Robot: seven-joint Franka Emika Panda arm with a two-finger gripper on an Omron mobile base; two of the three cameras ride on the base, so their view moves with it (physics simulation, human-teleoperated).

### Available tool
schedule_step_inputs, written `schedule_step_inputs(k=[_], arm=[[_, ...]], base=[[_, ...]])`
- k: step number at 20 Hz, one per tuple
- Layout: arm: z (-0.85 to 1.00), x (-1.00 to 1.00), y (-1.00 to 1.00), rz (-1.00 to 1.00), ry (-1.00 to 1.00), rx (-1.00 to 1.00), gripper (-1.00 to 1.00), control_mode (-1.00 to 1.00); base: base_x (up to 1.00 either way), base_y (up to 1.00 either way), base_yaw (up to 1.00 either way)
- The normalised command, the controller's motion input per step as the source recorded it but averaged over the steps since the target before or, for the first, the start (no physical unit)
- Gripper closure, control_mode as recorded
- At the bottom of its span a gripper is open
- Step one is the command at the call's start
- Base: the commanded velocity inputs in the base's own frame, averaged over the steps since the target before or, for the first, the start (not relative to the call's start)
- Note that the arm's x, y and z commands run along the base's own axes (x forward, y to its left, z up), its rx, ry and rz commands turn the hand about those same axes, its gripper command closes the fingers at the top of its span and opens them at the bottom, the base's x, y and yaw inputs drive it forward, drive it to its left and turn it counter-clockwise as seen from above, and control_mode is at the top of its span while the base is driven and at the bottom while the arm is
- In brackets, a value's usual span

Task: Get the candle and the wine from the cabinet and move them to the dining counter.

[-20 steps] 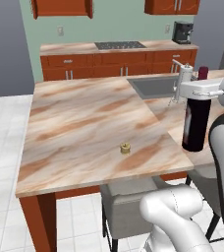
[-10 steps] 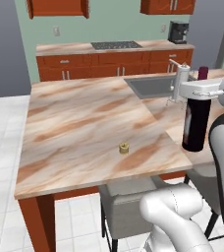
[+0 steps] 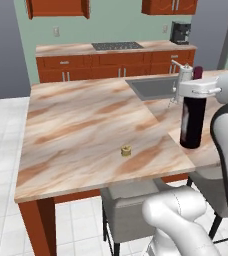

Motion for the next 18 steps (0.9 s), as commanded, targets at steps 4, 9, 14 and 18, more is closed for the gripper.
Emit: schedule_step_inputs(k=[4,9,14,18], arm=[[-0.37,0.59,-0.16,0.37,0.05,0.0,1.0,-1.0],[-0.3,0.49,-0.26,0.37,0.07,0.0,1.0,-1.0],[-0.15,0.35,-0.26,0.25,0.01,0.0,1.0,-1.0],[-0.23,0.4,-0.03,0.15,0.0,0.0,1.0,-1.0]], base=[[0.0,0.0,0.0],[0.0,0.0,0.0],[0.0,0.0,0.0],[0.0,0.0,0.0]])
